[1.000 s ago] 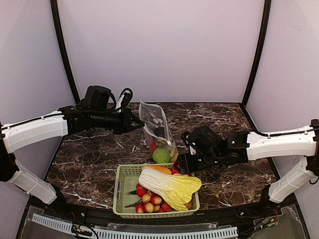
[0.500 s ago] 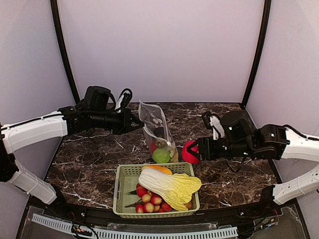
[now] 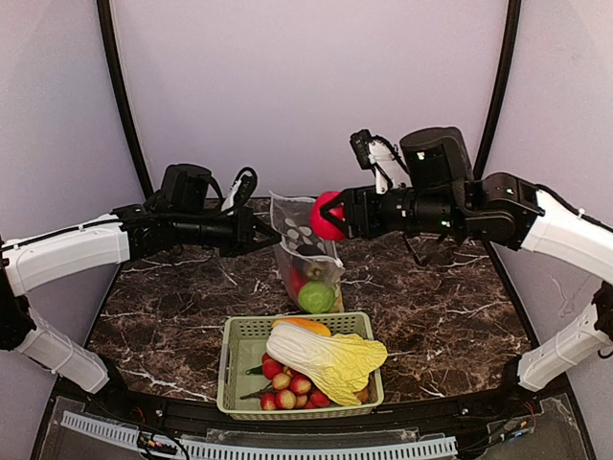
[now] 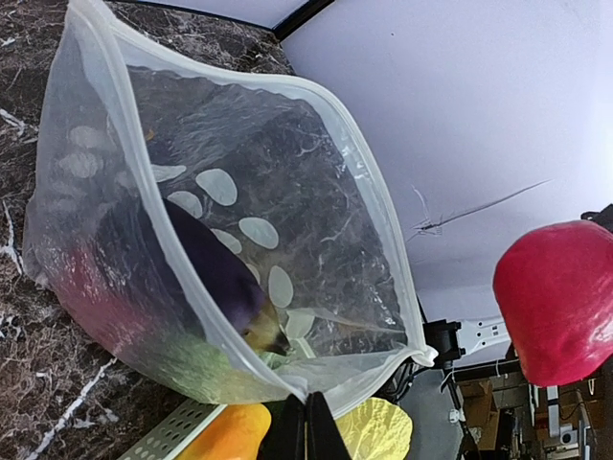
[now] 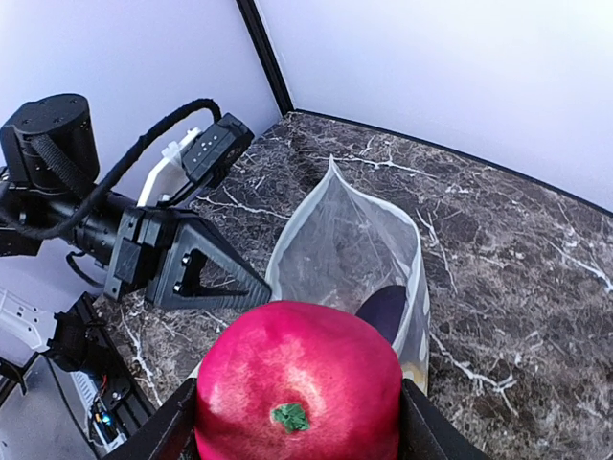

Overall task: Place the food in the zip-top bag and seal the zipper
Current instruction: Place the fake vegetable in the zipper food storage bag, then adjust the zipper food storage bag at the center of the board, then pick up the fake vegetable from the bin.

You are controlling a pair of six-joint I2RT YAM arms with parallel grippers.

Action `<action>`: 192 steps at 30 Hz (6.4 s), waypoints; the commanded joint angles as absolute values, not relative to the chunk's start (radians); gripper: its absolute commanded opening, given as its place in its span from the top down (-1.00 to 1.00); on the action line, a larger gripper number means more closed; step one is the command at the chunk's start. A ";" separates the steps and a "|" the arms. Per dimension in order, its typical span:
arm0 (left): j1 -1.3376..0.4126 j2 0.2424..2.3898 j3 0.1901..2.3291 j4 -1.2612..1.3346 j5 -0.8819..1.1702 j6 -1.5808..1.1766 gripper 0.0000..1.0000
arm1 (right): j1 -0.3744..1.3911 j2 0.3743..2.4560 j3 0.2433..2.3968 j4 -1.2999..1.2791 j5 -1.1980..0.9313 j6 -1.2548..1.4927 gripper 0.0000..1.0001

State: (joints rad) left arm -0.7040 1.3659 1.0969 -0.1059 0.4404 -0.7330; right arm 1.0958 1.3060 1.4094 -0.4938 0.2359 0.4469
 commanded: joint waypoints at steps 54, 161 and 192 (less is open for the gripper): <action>-0.699 1.325 1.075 -0.086 0.414 -0.762 0.99 | 0.941 1.546 1.486 -0.521 0.088 0.398 -0.43; -0.638 1.304 1.091 -0.188 0.326 -0.736 0.99 | 1.396 1.632 1.229 -0.531 0.204 0.082 -0.56; -0.636 1.290 1.079 -0.194 0.325 -0.732 0.99 | 1.385 1.338 1.171 -0.457 0.158 0.171 0.95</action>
